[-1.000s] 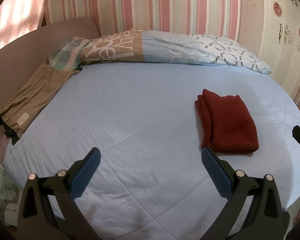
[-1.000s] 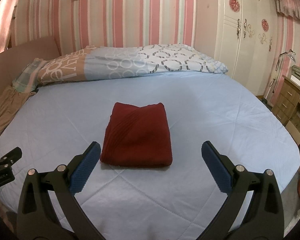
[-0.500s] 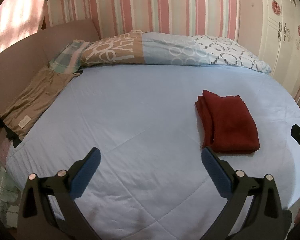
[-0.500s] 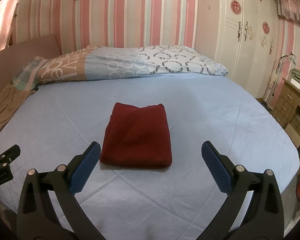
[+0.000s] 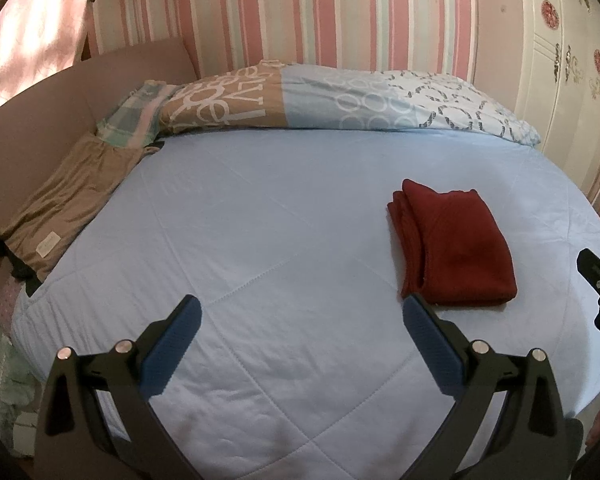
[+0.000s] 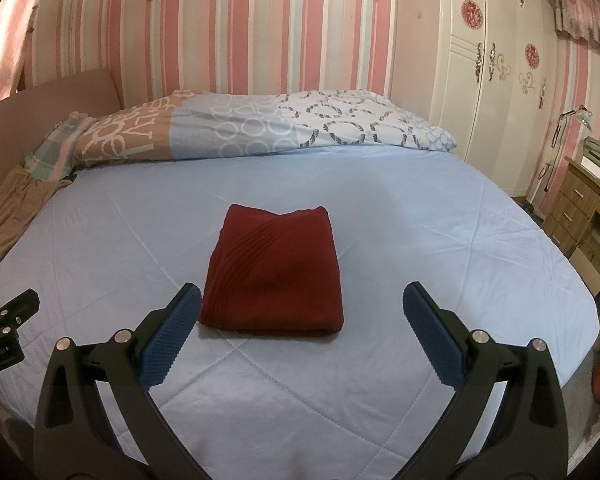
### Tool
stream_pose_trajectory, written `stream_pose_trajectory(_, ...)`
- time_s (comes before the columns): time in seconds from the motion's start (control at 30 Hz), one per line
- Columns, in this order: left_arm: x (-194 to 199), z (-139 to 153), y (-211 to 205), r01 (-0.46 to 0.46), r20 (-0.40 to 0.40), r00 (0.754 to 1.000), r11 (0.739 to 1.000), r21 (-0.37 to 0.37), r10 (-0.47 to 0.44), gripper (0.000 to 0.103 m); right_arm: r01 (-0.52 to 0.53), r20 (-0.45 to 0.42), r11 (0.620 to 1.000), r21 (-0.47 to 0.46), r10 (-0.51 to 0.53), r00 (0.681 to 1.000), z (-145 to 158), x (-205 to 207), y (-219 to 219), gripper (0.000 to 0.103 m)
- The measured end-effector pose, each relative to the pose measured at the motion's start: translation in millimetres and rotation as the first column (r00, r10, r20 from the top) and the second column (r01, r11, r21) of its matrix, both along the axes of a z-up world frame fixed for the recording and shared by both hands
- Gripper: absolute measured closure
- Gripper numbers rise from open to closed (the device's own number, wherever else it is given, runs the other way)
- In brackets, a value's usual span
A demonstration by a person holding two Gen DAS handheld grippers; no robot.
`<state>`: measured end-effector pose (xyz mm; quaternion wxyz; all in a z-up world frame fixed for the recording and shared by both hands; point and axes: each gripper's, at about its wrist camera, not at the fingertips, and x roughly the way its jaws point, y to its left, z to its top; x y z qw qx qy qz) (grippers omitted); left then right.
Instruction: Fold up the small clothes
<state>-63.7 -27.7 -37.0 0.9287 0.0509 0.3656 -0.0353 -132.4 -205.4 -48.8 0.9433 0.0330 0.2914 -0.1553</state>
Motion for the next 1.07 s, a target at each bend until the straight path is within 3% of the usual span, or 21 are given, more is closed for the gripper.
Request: stream_pose_trajectory(1.07,-7.5,8.4,-0.7,-0.016,0.043,0.999,0.999,0.038,0.014,0.002,0.003,0.006,1.0,-0.009,-0.003,1.0,-4.3,-0.3,-1.4,0.003)
